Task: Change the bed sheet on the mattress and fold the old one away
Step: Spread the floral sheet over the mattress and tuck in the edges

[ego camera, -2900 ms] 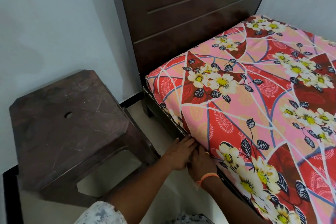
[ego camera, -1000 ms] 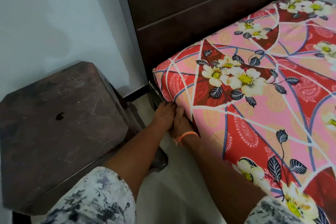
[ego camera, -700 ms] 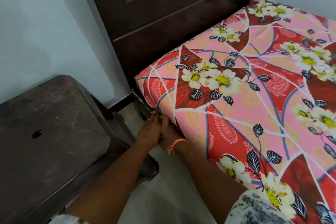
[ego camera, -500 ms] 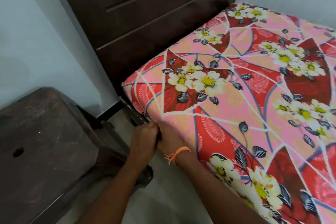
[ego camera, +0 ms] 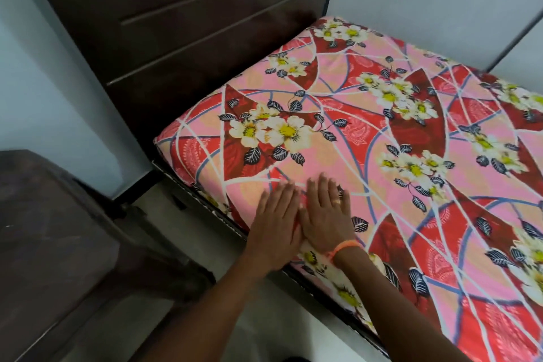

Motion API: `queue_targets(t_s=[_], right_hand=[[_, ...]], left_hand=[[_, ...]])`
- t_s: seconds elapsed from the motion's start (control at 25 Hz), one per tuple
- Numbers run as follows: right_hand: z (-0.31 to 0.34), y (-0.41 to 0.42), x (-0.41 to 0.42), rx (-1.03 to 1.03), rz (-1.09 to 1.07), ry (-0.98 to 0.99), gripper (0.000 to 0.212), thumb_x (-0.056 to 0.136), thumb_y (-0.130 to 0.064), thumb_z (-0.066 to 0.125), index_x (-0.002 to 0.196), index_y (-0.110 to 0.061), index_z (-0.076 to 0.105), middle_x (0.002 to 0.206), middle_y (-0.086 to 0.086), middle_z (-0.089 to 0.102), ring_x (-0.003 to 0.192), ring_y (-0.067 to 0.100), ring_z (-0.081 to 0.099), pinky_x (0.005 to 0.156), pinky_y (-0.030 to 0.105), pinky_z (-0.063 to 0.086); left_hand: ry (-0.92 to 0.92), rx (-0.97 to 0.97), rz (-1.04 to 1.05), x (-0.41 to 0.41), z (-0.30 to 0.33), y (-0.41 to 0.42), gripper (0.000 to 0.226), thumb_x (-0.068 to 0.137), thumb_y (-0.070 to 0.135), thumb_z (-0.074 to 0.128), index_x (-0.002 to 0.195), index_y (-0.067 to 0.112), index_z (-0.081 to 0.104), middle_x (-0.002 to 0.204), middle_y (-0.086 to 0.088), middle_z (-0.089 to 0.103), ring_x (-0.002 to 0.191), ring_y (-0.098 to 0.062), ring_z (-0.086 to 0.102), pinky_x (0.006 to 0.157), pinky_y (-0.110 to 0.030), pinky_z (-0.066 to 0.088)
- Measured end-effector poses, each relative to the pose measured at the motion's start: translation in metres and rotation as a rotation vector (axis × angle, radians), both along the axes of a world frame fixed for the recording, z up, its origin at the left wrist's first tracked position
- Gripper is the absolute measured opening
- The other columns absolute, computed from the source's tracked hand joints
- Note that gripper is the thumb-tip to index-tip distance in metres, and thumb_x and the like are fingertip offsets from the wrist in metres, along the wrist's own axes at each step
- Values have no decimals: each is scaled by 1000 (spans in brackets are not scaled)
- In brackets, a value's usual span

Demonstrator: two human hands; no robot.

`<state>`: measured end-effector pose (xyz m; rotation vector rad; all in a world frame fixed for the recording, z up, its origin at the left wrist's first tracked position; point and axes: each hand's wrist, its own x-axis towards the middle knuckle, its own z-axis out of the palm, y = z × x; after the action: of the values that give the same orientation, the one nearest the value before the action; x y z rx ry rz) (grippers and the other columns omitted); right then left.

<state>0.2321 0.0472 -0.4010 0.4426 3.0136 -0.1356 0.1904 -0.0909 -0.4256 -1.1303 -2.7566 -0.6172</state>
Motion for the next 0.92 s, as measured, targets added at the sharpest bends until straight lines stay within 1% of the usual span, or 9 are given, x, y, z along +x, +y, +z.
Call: queue_targets(t_s=[0.16, 0.28, 0.36, 0.48, 0.6, 0.68, 0.72, 0.84, 0.92], right_hand=[[13, -19, 3, -166, 451, 163, 59, 92, -33, 37, 142, -3, 44, 153, 17, 33, 140, 36, 35, 115, 51, 23], [32, 9, -32, -465, 292, 266, 41, 96, -27, 48, 132, -7, 56, 138, 15, 54, 125, 31, 52, 108, 47, 40], [23, 9, -55, -175, -13, 169, 61, 99, -46, 37, 146, -7, 34, 153, 20, 31, 141, 35, 30, 117, 50, 24], [6, -31, -55, 82, 92, 93, 76, 97, -58, 25, 153, -10, 9, 161, 18, 4, 148, 36, 2, 117, 54, -1], [-8, -87, -34, -4, 456, 188, 80, 88, -46, 57, 151, -10, 24, 157, 18, 21, 145, 31, 21, 119, 49, 15], [-15, -117, -21, -241, 316, 100, 74, 86, -21, 68, 146, -1, 32, 154, 22, 28, 134, 22, 42, 113, 31, 33], [-19, -123, -16, -269, 314, 69, 73, 81, -12, 71, 143, 3, 36, 152, 23, 29, 133, 27, 45, 109, 36, 39], [-29, -94, -6, -302, 694, 20, 37, 86, -19, 61, 122, -11, 62, 129, 12, 58, 118, 31, 55, 99, 40, 48], [-24, -87, -5, -319, 645, 20, 31, 93, -26, 51, 120, -14, 61, 118, 9, 58, 108, 26, 56, 95, 40, 48]], left_hand=[[-128, 248, -22, 11, 0, -40, 48, 93, 19, 36, 134, 4, 56, 140, -9, 54, 135, -22, 43, 112, -43, 36], [-201, 347, 188, -4, 27, -49, 30, 92, 19, 40, 112, 11, 62, 112, -2, 59, 106, -16, 50, 91, -39, 50], [-204, 376, 272, -11, 41, -53, 32, 91, 12, 46, 120, 14, 57, 122, 0, 55, 114, -13, 46, 96, -35, 48], [-266, 342, 277, -14, 45, -58, 41, 99, 16, 45, 140, 14, 48, 148, -3, 43, 138, -14, 34, 113, -36, 37], [-370, 237, 232, -18, 39, -60, 55, 104, 41, 35, 154, 20, 29, 164, 0, 17, 151, -15, 12, 122, -39, 21], [-514, 181, 186, -13, 31, -66, 61, 103, 53, 29, 157, 28, 18, 166, 8, 2, 152, -10, -2, 124, -41, 12], [-594, 203, 177, -10, 25, -71, 61, 102, 55, 28, 158, 32, 15, 166, 12, -1, 151, -7, -4, 124, -42, 11], [-664, 171, 231, 4, -7, -93, 62, 103, 53, 29, 158, 29, 13, 166, 4, 8, 151, -14, 8, 123, -44, 15], [-538, 17, 296, 1, -22, -107, 60, 104, 39, 37, 157, 17, 19, 161, -6, 24, 149, -26, 20, 121, -46, 18]])
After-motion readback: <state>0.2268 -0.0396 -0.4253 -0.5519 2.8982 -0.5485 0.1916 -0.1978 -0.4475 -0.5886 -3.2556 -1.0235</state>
